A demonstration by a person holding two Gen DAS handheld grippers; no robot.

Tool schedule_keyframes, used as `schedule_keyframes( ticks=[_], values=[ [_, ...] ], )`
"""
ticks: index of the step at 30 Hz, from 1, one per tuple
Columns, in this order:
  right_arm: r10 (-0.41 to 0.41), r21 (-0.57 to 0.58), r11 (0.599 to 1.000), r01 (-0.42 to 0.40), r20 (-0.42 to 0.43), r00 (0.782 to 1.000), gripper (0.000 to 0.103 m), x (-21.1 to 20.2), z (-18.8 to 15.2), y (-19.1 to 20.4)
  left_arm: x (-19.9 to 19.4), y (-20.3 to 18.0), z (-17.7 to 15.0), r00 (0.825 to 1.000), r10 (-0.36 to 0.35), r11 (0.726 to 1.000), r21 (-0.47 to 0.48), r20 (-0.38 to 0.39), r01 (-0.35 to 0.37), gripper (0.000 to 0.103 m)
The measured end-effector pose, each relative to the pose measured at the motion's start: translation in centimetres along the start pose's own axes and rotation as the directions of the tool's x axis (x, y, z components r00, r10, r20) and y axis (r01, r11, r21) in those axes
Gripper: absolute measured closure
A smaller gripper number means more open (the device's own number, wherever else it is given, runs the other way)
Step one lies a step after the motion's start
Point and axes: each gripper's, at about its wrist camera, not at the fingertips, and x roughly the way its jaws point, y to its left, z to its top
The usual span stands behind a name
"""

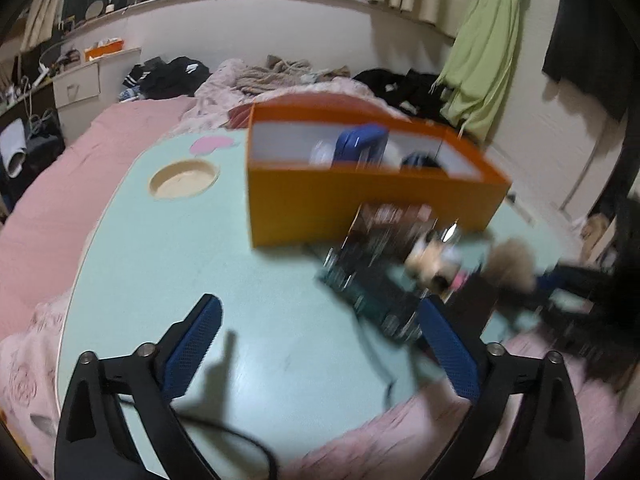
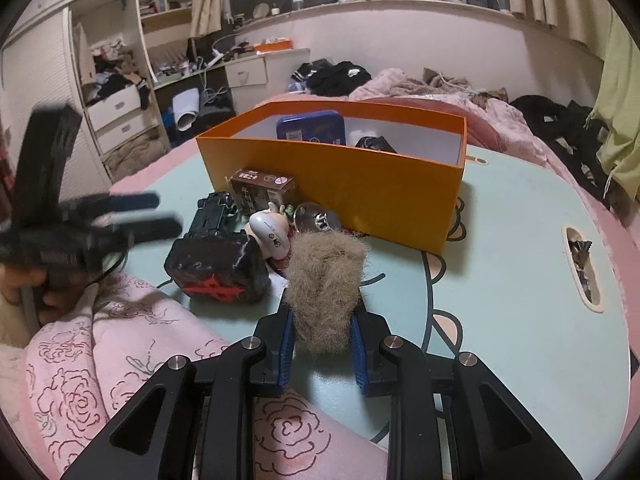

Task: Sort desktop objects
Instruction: 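Grasp the brown fluffy pompom with the right gripper while the left gripper grasps the green toy car, then release the toy car into the box with the left gripper while the right gripper drops the pompom there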

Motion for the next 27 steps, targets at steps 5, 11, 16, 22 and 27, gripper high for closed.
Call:
schedule_keyframes(
  ticks=[5,11,16,22,27],
  values=[
    [-0.009,0.002,1.000,0.009,0.005,1.000,0.079,-0.4,-0.2,-0.4,3.2,-1.3,2.3,0.992,-0.048,0.998,-0.054,-0.120,0.042,0.040],
    [-0.011,0.002,1.000,0.011,0.001,1.000,0.079,-0.4,-0.3,-0.6,4.7,-2.3,1.7,0.987,0.020,1.000,-0.007,-0.159,-0.022,0.070],
    [-0.015,0.003,1.000,0.015,0.002,1.000,0.079,-0.5,-0.5,-0.7,4.2,-2.1,1.1,0.990,0.042,0.999,0.033,-0.134,-0.038,0.073],
    [-0.032,-0.002,0.999,0.032,0.022,0.999,0.079,-0.9,-0.5,-0.7,3.6,-2.0,0.4,0.996,0.031,0.995,0.093,-0.084,-0.023,0.074],
    [-0.057,-0.008,0.998,0.057,0.048,0.997,0.079,-1.5,-0.3,-0.6,1.7,-1.5,0.5,0.999,-0.013,0.997,0.071,-0.031,0.016,0.074]
  ],
)
